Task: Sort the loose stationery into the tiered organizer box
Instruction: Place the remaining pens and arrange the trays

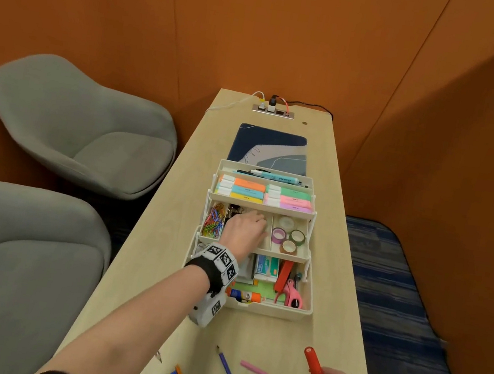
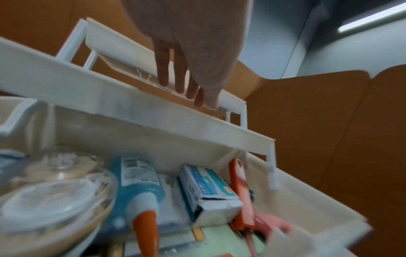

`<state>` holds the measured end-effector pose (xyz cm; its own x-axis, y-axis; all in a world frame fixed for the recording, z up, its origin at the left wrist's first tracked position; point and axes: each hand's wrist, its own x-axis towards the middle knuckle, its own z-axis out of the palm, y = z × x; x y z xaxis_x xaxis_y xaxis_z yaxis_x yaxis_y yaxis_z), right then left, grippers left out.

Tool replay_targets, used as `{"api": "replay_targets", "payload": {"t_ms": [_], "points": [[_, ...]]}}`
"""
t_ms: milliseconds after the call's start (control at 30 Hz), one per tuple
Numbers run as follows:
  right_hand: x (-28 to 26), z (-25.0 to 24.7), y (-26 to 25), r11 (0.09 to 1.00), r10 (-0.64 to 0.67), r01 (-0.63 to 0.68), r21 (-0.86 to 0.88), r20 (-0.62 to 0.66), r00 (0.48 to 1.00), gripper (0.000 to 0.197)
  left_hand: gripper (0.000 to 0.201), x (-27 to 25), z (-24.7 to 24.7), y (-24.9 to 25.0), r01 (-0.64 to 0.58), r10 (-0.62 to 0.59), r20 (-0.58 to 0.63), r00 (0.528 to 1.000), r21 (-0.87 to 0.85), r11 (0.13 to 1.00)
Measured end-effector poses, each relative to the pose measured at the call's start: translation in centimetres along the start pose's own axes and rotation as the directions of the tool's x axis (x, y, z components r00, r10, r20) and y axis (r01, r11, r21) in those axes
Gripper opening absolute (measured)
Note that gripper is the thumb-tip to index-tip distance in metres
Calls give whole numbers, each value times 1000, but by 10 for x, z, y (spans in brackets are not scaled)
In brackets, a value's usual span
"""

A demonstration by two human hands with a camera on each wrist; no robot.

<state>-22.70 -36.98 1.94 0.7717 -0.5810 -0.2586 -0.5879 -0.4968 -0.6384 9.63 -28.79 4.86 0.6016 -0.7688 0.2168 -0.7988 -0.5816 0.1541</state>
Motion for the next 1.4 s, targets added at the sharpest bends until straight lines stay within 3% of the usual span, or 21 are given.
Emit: {"api": "replay_targets", "payload": {"t_ms": [100, 233, 333, 500, 600, 733, 833, 967, 1067, 1200, 1300, 1400], "points": [[2, 4, -4, 1000, -3, 4, -2, 62, 998, 31, 27, -20, 3, 2, -36, 36, -7, 999, 61, 997], [-1, 11, -1, 998, -57, 57, 19, -1, 998, 31, 40, -17, 1, 0, -7, -10, 128, 992, 134, 991], [-3, 13, 2, 997, -58, 58, 40, -11, 998, 31, 35, -6, 1, -4, 1, -34, 196, 980, 164, 987], [-3, 14, 3, 999, -10, 9, 45, 21, 1000, 29, 34, 4, -1, -2, -6, -28, 207, 978, 164, 987], [-5, 7, -11, 993, -25, 21, 118, 37, 999, 26, 33, -1, -11, -3, 6, -23, 178, 984, 99, 995], [13, -8, -39, 987, -107, 105, 122, 8, 994, 27, 29, -33, -41, -12, 91, -94, -14, 996, -113, 989], [54, -14, -64, 975, -222, 222, 20, 28, 975, 32, 27, -77, -59, -21, 168, -200, -104, 974, -255, 952], [117, -1, -98, 878, -319, 384, -286, 250, 914, 35, 31, -148, -66, -36, 199, -253, -168, 953, -283, 938], [144, 9, -122, 773, -264, 451, -446, 420, 868, 36, 34, -201, -63, -46, 268, -308, -133, 942, -251, 930], [164, 19, -134, 634, -138, 489, -600, 533, 834, 39, 34, -261, -53, -50, 364, -386, -40, 921, -259, 895], [171, 30, -132, 640, -127, 487, -594, 544, 830, 42, 26, -284, -48, -54, 420, -432, 9, 902, -248, 873], [173, 37, -129, 680, -163, 457, -574, 489, 857, 33, 20, -289, -47, -53, 452, -461, 28, 887, -255, 855]]}}
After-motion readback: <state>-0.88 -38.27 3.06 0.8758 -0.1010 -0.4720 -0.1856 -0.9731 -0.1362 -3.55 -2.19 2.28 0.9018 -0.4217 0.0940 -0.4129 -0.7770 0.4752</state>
